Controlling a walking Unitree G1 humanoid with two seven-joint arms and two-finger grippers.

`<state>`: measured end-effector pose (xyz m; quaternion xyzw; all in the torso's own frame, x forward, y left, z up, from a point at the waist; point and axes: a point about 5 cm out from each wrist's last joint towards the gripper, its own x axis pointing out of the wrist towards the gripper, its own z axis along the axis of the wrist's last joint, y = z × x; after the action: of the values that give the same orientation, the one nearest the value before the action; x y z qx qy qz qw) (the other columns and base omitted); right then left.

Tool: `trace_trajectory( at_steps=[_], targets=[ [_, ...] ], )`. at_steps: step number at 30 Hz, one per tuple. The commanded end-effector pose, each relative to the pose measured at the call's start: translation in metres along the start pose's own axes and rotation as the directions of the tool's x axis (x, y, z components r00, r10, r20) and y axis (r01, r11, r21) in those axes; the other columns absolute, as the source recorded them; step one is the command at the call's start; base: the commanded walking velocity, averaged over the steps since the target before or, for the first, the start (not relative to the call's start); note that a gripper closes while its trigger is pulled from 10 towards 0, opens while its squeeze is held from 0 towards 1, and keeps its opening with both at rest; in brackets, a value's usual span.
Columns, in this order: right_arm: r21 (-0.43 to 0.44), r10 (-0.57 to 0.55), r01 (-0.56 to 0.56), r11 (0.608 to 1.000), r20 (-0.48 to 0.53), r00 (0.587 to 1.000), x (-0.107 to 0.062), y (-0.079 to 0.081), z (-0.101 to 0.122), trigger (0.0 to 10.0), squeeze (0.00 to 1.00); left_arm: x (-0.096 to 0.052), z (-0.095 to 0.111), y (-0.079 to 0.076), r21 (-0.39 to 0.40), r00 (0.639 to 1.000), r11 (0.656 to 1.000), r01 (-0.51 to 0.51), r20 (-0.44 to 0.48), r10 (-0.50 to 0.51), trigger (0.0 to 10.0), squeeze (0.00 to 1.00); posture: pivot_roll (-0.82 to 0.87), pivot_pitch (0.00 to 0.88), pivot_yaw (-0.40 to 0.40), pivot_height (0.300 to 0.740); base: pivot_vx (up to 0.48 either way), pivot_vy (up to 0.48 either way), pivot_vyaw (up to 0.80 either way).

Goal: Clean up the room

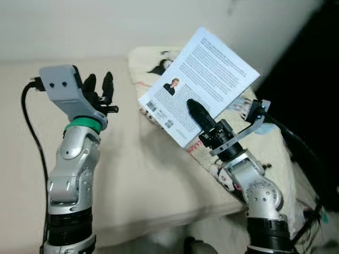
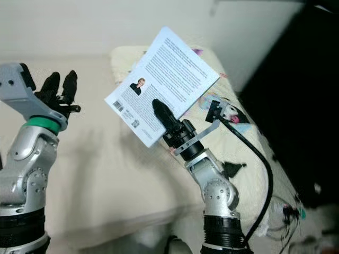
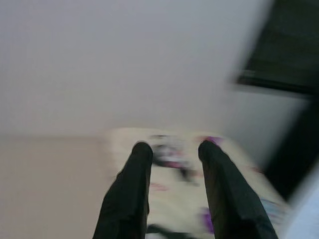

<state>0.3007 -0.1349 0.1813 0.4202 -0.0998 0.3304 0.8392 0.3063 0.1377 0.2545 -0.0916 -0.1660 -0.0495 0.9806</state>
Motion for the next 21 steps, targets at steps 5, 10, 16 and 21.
trace_trajectory(
  at_steps=[5,10,16,21],
  targets=[
    [0.027,0.046,-0.046,0.999,-0.004,0.999,0.0069,0.0083,-0.0062,10.0,0.00,-0.0057,-0.0082,0.0151,0.018,0.998,0.998,-0.052,-0.036,0.053,10.0,0.00,-0.03,0.071,0.007,0.740,0.000,0.000,0.00],
    [0.028,0.049,-0.049,0.998,-0.005,0.999,0.0072,0.0085,-0.0067,10.0,0.00,-0.0054,-0.0082,0.0151,0.018,0.998,0.999,-0.050,-0.036,0.050,10.0,0.00,-0.04,0.069,0.007,0.740,0.000,0.000,0.00],
    [0.030,0.053,-0.053,0.998,-0.010,0.999,0.0074,0.0087,-0.0073,10.0,0.00,-0.0062,-0.0103,0.0131,0.039,0.998,0.999,-0.036,-0.042,0.038,10.0,0.00,-0.03,0.066,0.007,0.740,0.000,0.000,0.00],
    [0.031,0.052,-0.052,0.998,-0.011,0.999,0.0071,0.0085,-0.0077,10.0,0.00,-0.0080,-0.0172,0.0083,0.067,0.997,0.998,0.000,-0.081,0.005,10.0,0.00,-0.04,0.064,0.009,0.740,0.000,0.000,0.00]
  ],
)
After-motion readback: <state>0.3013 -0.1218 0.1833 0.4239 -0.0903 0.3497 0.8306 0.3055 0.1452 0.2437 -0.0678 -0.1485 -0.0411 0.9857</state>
